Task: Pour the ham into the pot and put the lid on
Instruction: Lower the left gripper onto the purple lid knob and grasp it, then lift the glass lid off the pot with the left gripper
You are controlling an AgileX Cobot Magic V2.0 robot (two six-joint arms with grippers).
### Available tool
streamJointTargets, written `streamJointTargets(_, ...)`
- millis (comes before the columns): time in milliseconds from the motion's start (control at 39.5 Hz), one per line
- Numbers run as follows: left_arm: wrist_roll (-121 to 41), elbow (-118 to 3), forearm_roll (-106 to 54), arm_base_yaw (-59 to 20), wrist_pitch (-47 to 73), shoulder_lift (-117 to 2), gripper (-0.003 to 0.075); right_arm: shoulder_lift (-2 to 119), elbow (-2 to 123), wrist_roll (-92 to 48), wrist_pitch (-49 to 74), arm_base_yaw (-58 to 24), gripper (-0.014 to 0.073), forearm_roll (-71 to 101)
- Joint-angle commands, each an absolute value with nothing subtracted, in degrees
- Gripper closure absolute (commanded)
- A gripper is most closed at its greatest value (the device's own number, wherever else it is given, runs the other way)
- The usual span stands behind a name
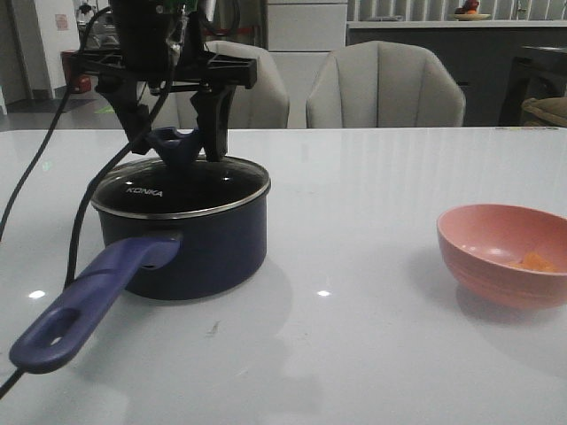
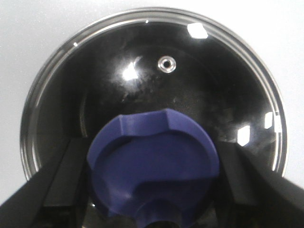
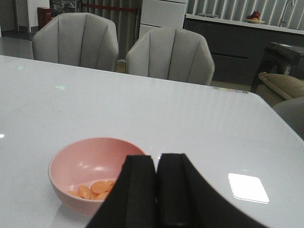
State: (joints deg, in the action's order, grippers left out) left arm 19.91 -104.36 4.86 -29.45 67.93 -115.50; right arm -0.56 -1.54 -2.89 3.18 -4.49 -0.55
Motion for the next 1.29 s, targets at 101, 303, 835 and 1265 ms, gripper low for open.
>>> streamJointTargets(101, 20.55, -106.89, 5.95, -29.5, 67.02, -111.95, 0.0519, -1.75, -1.22, -3.19, -1.0, -4.11, 0.0462, -1.16)
streamJointTargets(303, 20.55, -110.64, 5.95, -29.5, 68.61, -111.95, 0.0519, -1.75, -1.22, -3.19, -1.0, -4.11, 0.0462, -1.16)
streamJointTargets(835, 17.14, -111.56, 5.96, -27.59, 72.41, -110.28, 0.0537, -1.75, -1.22, -3.19, -1.0, -4.11, 0.0462, -1.16)
streamJointTargets(1265, 11.63, -106.83, 4.67, -13.84, 70.65, -101.37, 0.0568, -1.75, -1.22, -3.19, -1.0, -4.11, 0.0462, -1.16)
